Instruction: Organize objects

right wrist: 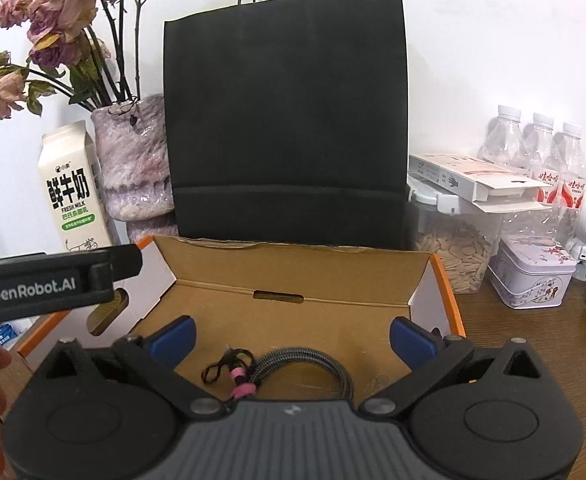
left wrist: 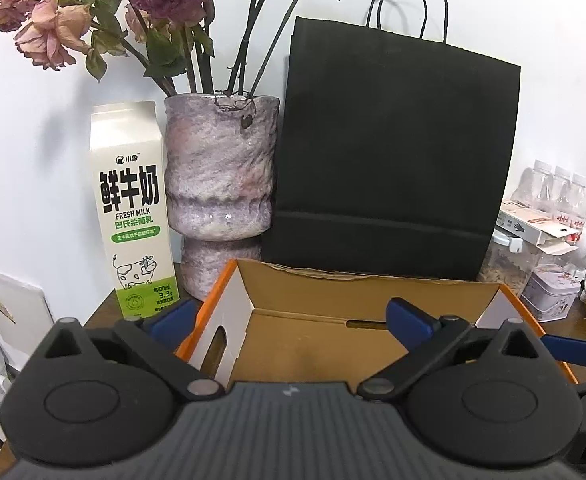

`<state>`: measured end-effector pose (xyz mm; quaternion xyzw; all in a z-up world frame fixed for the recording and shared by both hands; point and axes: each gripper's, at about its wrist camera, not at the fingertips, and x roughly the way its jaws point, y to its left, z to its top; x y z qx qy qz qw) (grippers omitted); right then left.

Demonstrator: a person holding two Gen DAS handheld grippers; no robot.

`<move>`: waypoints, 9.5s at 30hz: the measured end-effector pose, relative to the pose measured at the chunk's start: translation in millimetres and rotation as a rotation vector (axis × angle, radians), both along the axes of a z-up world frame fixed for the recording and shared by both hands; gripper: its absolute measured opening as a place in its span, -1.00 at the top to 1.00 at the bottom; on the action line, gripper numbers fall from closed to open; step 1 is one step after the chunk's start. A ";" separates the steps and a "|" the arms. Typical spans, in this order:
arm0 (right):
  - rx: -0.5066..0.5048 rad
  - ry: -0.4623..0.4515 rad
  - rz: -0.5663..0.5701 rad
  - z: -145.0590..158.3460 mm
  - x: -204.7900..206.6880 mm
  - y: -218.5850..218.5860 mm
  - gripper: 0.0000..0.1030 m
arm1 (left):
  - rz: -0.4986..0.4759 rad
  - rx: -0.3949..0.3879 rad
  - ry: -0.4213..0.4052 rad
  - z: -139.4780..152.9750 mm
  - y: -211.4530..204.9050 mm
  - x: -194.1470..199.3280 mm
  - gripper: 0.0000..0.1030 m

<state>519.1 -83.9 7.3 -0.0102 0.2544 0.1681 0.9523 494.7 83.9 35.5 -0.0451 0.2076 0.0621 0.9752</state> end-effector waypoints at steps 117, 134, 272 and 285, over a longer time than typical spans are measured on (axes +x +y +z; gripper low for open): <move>-0.088 -0.008 0.044 -50.9 -324.2 -194.9 -1.00 | -0.003 0.030 0.189 -62.8 -61.5 -319.3 -1.00; -0.154 0.023 0.001 -54.7 -276.7 -213.1 -1.00 | 0.016 0.010 0.242 -76.7 -36.3 -267.3 -0.85; 0.038 -0.224 0.191 22.8 -157.1 -65.7 0.15 | -0.086 -0.029 -0.042 17.4 -41.9 -160.6 -0.23; 0.034 -0.232 0.195 25.6 -116.1 -55.8 0.15 | -0.072 -0.035 -0.059 23.3 -33.0 -120.5 -0.23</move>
